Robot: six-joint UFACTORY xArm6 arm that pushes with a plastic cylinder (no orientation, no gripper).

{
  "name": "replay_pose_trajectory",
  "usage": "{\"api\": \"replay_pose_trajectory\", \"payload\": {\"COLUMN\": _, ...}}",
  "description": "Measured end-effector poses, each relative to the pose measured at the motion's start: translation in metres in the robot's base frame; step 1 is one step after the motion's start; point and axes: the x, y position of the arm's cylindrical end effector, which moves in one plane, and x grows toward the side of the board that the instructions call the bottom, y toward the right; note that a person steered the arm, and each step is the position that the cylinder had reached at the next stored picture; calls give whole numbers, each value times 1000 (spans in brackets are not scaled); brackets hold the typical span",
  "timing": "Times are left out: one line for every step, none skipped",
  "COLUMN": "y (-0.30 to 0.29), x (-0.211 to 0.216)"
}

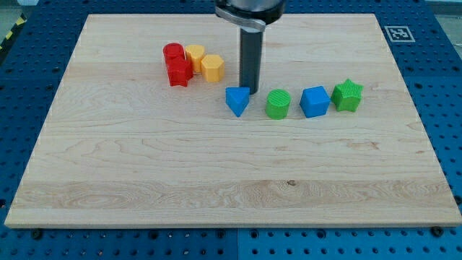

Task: Slightly move the cube towards the bottom of the board

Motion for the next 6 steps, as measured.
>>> {"api": "replay_pose_trajectory", "payload": {"y": 19, "x": 0}}
{"api": "replay_pose_trajectory", "payload": {"y": 37, "x": 0}}
{"api": "replay_pose_trajectory", "payload": {"y": 60, "x": 0}}
{"api": "replay_pose_trajectory", "payload": {"y": 81, "x": 0}}
{"api": "replay_pose_trajectory", "payload": {"y": 89, "x": 6}}
{"api": "replay_pose_trajectory", "payload": {"y": 89, "x": 19}}
